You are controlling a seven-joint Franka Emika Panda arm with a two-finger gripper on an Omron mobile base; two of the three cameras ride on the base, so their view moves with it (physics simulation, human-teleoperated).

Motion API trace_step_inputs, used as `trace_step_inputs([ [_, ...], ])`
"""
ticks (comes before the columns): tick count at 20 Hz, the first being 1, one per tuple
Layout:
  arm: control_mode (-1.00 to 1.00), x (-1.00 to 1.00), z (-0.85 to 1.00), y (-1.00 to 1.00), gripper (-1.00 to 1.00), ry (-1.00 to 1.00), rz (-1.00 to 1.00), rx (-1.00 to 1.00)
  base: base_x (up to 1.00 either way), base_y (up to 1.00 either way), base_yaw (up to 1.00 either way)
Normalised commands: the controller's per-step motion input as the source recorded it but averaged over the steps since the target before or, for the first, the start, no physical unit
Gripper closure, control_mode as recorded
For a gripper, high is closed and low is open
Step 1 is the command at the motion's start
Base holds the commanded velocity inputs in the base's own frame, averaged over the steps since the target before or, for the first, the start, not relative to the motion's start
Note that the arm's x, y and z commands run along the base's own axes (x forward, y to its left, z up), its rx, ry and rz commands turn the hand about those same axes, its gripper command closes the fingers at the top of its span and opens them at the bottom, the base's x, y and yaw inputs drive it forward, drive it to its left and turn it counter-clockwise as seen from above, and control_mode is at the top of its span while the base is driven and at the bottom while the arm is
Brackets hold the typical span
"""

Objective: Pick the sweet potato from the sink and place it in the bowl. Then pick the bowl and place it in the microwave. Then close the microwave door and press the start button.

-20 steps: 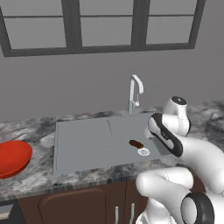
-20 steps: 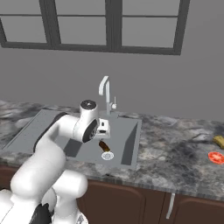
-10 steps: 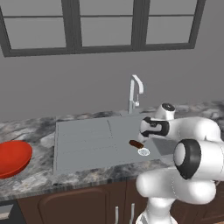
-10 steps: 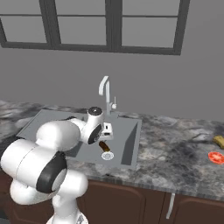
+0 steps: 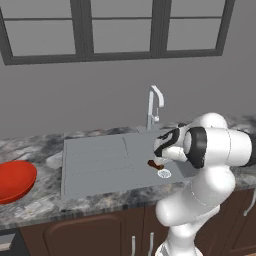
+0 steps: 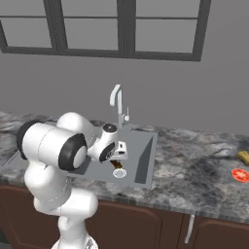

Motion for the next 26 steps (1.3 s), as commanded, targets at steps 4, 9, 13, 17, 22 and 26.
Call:
trace_step_inputs([
  [4, -1.0, 0.24, -0.36, 0.0, -1.0, 0.06, 0.0, 0.0, 0.0, 0.0, 0.0],
  [9, -1.0, 0.36, -0.51, 0.0, -1.0, 0.04, 0.0, 0.0, 0.0, 0.0, 0.0],
  [13, -1.0, 0.39, -0.34, 0.0, -1.0, 0.01, 0.0, 0.0, 0.0, 0.0, 0.0],
  [17, -1.0, 0.37, -0.3, 0.0, -1.0, 0.0, 0.0, 0.0, 0.0, 0.0, 0.0],
  [22, -1.0, 0.36, -0.31, -0.01, -1.0, 0.0, 0.0, 0.0, 0.0, 0.0, 0.0],
  [26, -1.0, 0.42, -0.31, -0.13, -1.0, 0.0, 0.02, 0.0, 0.0, 0.0, 0.0],
])
